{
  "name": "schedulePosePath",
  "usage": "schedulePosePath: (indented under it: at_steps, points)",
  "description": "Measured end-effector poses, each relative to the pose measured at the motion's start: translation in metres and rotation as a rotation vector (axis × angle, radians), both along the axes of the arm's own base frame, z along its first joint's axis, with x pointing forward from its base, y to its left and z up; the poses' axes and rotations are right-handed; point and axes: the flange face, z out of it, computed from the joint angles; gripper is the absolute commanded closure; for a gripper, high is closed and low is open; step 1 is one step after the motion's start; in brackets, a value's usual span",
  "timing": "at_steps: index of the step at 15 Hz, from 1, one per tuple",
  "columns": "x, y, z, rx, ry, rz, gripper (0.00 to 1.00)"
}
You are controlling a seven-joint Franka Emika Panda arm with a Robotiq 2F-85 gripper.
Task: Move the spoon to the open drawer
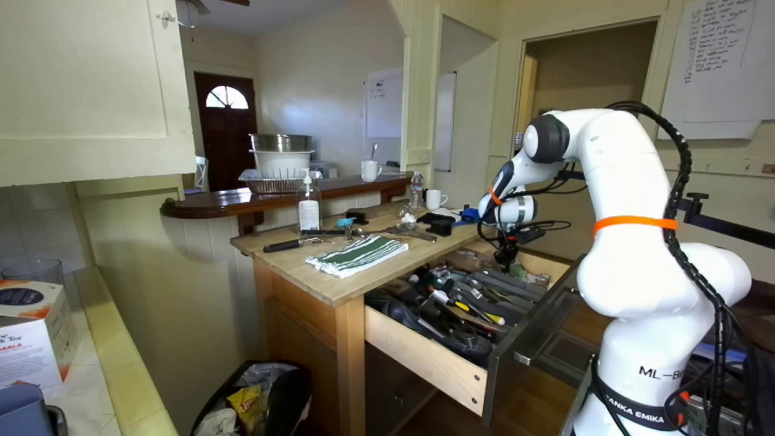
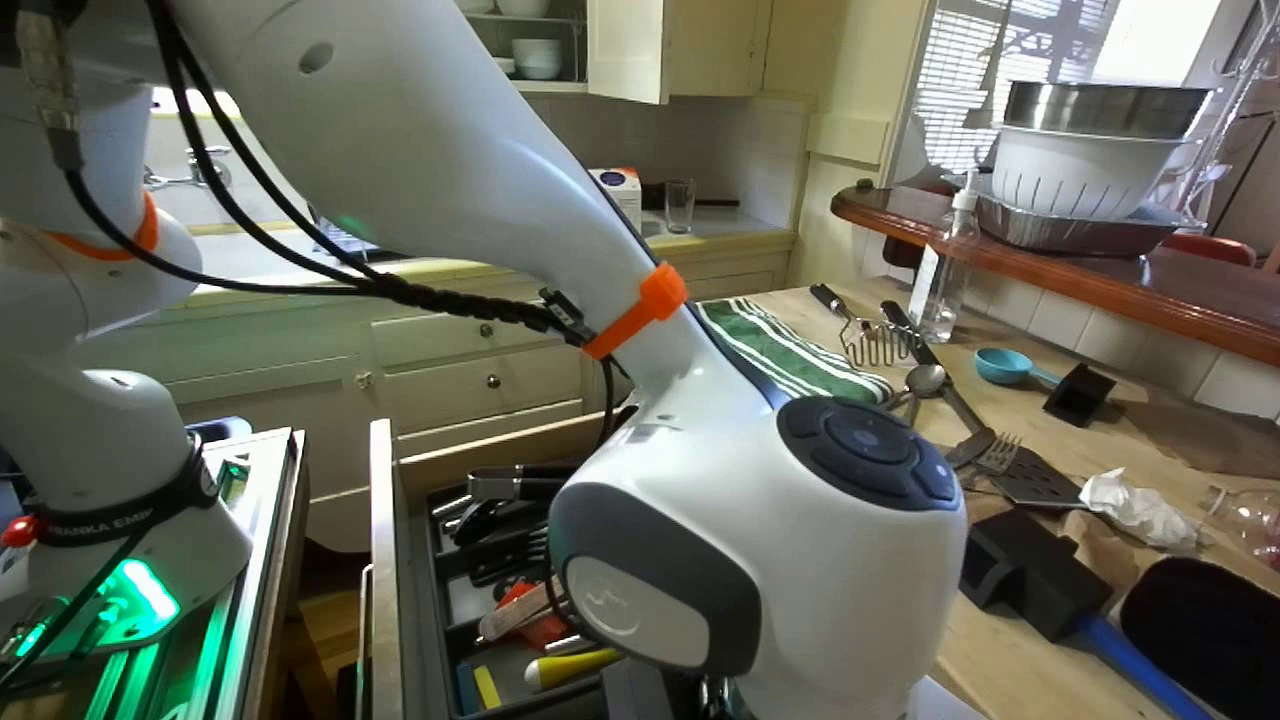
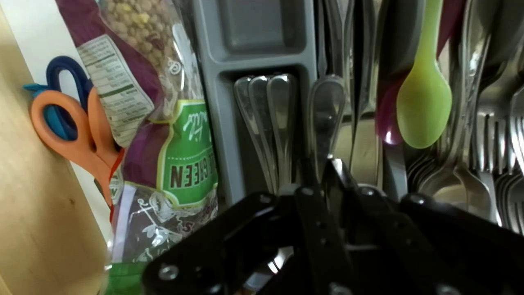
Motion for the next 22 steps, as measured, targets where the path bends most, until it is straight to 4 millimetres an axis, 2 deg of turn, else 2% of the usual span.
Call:
schedulePosePath:
  at_steps: [8, 9, 10, 13, 15, 18, 22]
  points:
    - [0.0, -0.02, -0.038, 0.001, 0.008, 0.039, 0.97]
    - [0.0, -0.023, -0.041, -0.001, 0.011, 0.043, 0.61]
    - [0.0, -0.025, -0.044, -0.001, 0.013, 0.048, 0.6]
    - [0.004, -0.023, -0.045, 0.007, 0.003, 0.088, 0.39]
    - [0.011, -0.02, -0.034, 0.004, -0.013, 0.116, 0.24]
    - [0.016, 0.001, 0.0, 0.062, 0.005, 0.125, 0.02]
    - [-0.005, 0.039, 0.063, 0.124, 0.085, 0.06, 0.0]
